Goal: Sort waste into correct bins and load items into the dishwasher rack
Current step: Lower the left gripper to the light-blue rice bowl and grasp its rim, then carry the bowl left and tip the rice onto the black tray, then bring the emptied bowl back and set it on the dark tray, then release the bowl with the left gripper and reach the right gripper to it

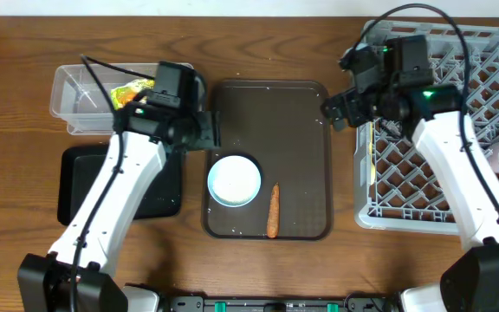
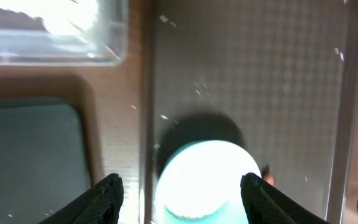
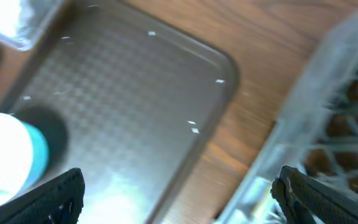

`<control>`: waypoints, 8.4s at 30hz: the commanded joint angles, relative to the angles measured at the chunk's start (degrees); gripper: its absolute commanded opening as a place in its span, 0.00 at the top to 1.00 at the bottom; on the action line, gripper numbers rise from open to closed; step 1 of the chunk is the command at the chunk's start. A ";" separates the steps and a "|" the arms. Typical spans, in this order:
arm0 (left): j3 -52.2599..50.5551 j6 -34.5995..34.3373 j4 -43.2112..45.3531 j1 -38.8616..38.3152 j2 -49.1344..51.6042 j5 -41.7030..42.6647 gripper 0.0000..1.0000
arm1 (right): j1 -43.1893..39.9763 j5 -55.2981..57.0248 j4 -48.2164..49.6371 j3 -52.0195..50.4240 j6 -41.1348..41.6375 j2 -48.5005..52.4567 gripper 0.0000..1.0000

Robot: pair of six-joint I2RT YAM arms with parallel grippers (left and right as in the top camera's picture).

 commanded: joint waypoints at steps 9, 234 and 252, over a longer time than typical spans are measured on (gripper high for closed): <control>-1.75 -6.45 0.55 -10.29 2.23 -0.39 0.37 | 0.28 20.90 -1.77 -0.04 19.69 -0.11 0.03; -20.72 -4.98 31.06 -7.85 -3.02 2.64 0.57 | 1.25 6.93 2.84 -0.04 18.64 0.79 0.01; -20.72 -5.01 17.64 2.25 -4.61 2.69 0.53 | 10.69 6.99 11.61 -0.04 27.89 18.10 0.32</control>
